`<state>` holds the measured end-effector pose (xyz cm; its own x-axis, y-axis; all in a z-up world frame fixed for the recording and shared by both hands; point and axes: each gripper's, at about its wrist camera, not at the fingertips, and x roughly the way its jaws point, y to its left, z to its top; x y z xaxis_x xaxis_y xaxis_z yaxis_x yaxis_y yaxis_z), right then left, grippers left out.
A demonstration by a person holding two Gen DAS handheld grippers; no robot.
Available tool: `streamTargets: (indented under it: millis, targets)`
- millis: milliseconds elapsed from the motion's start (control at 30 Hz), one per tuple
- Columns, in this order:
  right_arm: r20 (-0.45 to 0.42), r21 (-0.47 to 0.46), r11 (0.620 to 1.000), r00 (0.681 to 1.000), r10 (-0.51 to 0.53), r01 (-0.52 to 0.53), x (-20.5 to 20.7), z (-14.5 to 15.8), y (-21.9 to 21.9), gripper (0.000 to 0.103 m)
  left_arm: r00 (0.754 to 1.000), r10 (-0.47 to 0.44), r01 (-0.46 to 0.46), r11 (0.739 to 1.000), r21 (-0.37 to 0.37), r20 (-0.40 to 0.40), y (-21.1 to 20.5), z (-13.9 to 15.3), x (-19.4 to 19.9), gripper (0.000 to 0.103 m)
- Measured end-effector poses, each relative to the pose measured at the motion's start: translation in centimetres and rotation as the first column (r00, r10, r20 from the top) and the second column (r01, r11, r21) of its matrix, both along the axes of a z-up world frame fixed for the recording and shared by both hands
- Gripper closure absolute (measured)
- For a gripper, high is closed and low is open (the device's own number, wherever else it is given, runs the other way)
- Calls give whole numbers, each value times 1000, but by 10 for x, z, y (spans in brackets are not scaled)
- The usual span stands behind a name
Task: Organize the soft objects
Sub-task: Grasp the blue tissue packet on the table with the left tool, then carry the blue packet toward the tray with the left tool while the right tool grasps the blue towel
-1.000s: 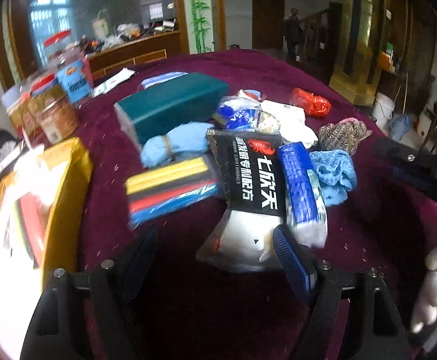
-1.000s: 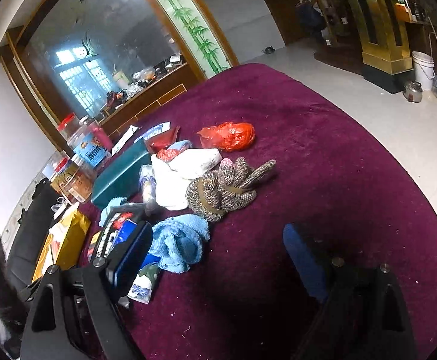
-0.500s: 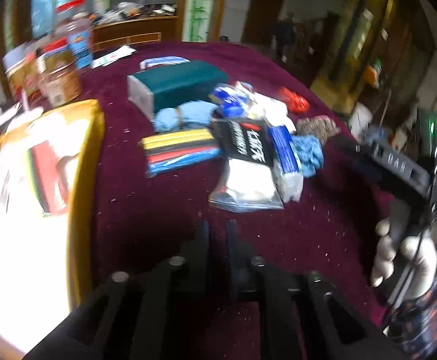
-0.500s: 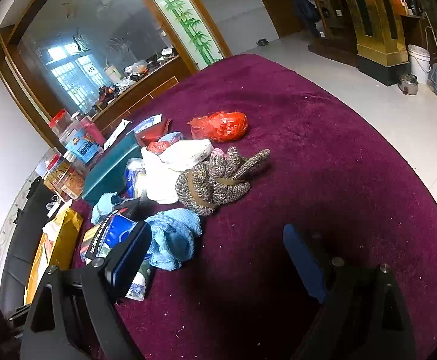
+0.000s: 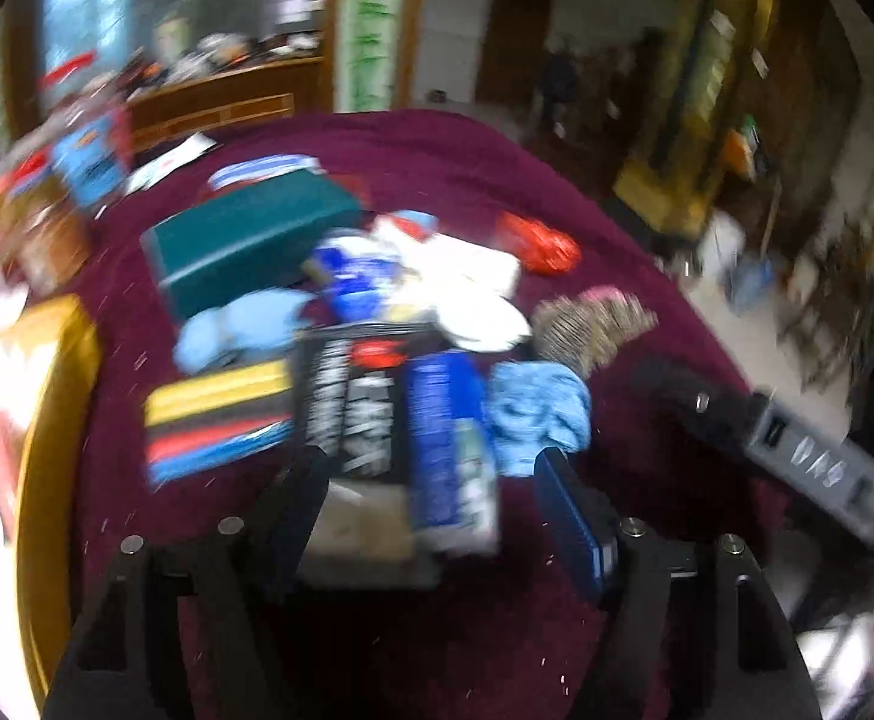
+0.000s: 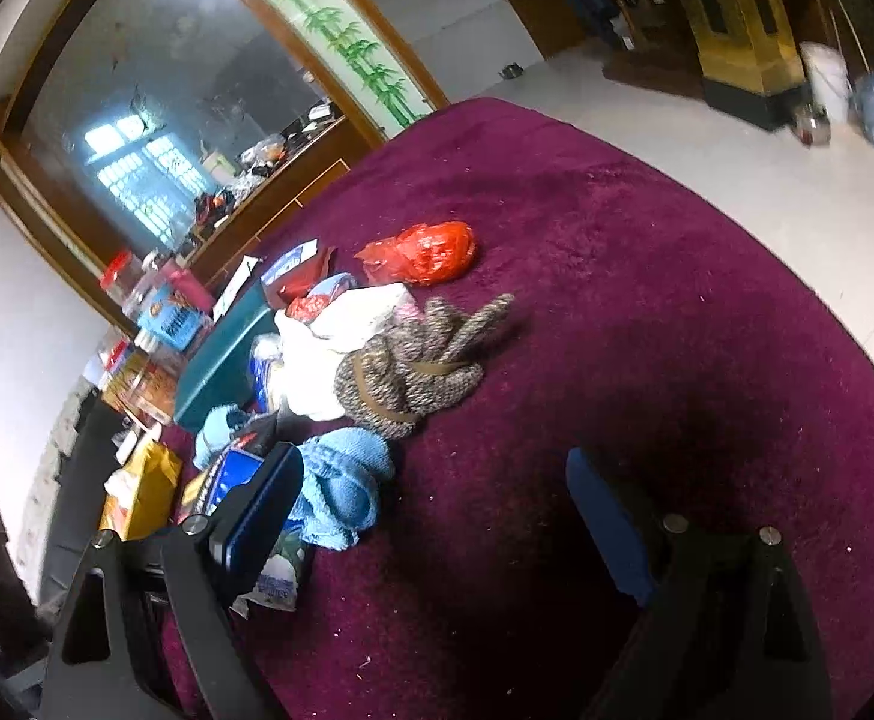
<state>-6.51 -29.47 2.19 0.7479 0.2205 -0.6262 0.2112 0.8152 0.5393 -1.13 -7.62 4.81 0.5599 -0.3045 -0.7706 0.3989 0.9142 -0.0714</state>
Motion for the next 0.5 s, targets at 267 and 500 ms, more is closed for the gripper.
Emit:
streamTargets:
  millis: [267,500]
  targets:
    - [8,116,993,999,-35,34,-3,-7,-17,14,995,-101,101,994,37,-1,-18,-2,-7,84]
    - [5,105,994,999,-31,31,-1,-6,-17,14,995,-100,101,987,-122,14,44,30,-60,84]
